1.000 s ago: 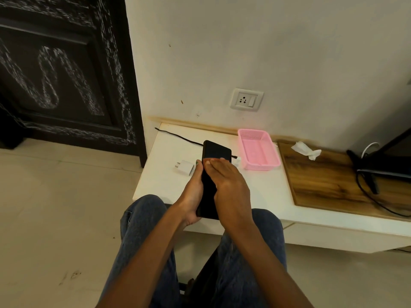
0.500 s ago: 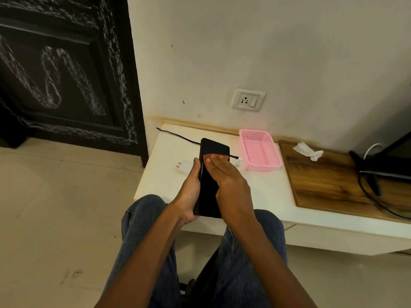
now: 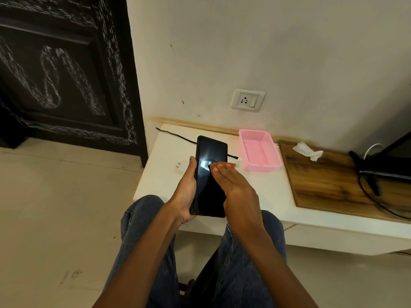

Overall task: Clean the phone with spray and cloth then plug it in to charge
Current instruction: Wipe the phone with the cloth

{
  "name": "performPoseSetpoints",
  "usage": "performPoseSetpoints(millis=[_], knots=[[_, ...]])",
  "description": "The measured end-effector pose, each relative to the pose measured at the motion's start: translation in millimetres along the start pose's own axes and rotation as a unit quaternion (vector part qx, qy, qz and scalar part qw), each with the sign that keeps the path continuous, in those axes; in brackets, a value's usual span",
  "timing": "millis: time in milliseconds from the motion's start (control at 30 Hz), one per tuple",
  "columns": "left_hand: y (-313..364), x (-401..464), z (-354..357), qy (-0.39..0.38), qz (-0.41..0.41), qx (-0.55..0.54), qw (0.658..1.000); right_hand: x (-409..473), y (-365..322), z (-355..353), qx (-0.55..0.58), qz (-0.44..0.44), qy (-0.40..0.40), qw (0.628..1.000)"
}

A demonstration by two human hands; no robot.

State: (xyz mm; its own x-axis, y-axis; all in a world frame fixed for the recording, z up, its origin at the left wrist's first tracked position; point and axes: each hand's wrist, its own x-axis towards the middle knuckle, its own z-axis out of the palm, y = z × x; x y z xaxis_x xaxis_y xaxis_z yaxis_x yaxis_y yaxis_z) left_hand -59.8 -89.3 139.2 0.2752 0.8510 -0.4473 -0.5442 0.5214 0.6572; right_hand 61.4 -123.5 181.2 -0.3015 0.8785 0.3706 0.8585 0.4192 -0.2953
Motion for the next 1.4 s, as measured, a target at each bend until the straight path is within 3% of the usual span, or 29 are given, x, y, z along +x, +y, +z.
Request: performPoseSetpoints(millis=[200,500,733,833,967,1067,1233,1400], knots=[[-6,2,6,-0.014,0.007,0.010,1.000,15,13,-4,0.016,0.051,-0.004,0.999],[-7,6,3,-0.003,0.000,0.002,1.000,-1,18,-6,0.052,0.038,0.001,0.998],[-7,5,7,-0.009,0.009,-0.008,1.000,9,32,-2,-0.016,0.026,0.052,0.998],[-4,6,-1,-0.001,0.016,-0.013,1.000,-8,21,0,0.036,0.026,0.044,0.998],[-6,4,3,-0.020,0.006,0.000,1.000,-4,30,4,0.006,0.026,0.067,0.997],[-7,2,8,-0.019,0.004,-0.004,1.000,10,31,-1,-0.020,0.064,0.050,0.997],[-1,4,-1,-0.003,0.012,0.000,1.000,-10,18,3,0.021,0.013,0.056,0.998],[-3,3,2,0.006,0.007,0.016,1.000,-7,18,0,0.023,0.027,0.044,0.998]])
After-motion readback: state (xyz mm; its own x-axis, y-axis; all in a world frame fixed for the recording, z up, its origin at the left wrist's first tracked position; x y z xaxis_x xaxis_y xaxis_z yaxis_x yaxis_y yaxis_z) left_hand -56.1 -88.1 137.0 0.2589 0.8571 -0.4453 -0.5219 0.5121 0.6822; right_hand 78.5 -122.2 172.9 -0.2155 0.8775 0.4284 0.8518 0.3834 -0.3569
